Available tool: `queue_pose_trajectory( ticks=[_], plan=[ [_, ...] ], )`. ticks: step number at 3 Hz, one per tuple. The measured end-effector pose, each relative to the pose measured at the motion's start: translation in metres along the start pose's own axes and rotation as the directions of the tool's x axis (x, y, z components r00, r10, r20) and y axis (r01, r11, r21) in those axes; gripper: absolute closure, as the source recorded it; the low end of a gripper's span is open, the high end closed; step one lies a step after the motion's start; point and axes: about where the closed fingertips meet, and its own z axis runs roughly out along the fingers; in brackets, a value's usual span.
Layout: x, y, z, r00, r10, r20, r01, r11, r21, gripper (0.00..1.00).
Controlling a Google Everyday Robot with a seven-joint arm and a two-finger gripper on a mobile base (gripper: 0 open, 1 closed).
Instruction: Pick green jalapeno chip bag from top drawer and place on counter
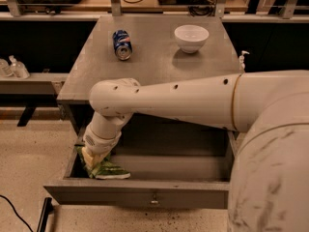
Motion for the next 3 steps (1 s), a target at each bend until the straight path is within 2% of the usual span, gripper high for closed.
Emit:
queue_pose_trajectory(
  ticks=[1,2,3],
  plan=[
    [-0.001,-0.008,-0.037,0.997,-0.05,0.053,0.048,0.9982,0.036,1.0],
    [0.003,-0.017,-0.111,0.981,-0.116,0.157,0.106,0.9919,0.069,1.0],
    [0.021,-0.049,-0.187,0.961,-0.166,0.223,0.145,0.9837,0.106,1.0]
  ],
)
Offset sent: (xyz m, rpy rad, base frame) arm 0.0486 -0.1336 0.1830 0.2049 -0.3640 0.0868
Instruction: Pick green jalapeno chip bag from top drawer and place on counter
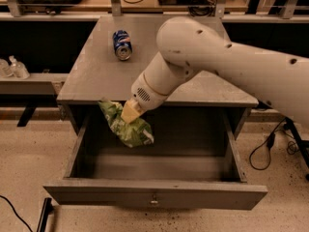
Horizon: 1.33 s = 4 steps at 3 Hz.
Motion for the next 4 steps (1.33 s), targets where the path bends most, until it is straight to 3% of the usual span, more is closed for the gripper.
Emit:
queue_pose_trajectory(
  ticks=[1,2,3,4],
  plan=[
    [0.0,-0.052,-0.076,0.998,-0.067,-0.007,0.067,0.9973,0.031,1.0],
    [0.001,-0.099,-0.09,0.991,-0.069,-0.113,0.072,0.9971,0.025,1.0],
    [0.001,-0.137,-0.093,0.97,-0.048,-0.237,0.054,0.9984,0.019,1.0],
    [-0.036,-0.166,-0.138,0.972,-0.053,-0.231,0.085,0.9878,0.131,1.0]
  ],
)
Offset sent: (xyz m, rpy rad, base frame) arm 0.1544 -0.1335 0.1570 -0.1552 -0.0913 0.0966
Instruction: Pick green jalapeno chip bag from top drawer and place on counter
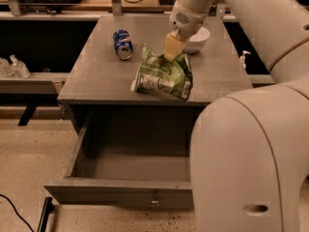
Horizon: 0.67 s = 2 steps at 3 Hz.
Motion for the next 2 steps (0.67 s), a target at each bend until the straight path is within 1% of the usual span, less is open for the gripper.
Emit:
queue_pose_trajectory(
  ticks=[1,2],
  plan=[
    [-0.0228,-0.016,-0.0483,0.997,-0.015,0.077,0.005,0.9911,0.133,1.0],
    [-0.0292,-0.0189,-0.0461,0.996,-0.023,0.089,0.01,0.9903,0.138,1.0]
  ],
)
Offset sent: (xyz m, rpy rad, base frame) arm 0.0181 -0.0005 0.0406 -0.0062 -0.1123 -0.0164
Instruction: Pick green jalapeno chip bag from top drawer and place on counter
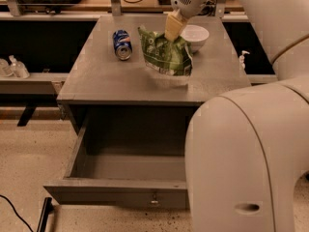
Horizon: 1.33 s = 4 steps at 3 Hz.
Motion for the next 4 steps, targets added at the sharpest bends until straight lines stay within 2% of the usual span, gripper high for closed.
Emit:
queue_pose_trajectory(
  ticks=[1,4],
  plan=[
    [-0.009,0.002,0.023,0.998,-0.054,-0.021,0.054,0.9982,0.024,0.82],
    [-0.008,0.0,0.041,0.998,-0.052,-0.032,0.052,0.9984,0.021,0.12]
  ],
)
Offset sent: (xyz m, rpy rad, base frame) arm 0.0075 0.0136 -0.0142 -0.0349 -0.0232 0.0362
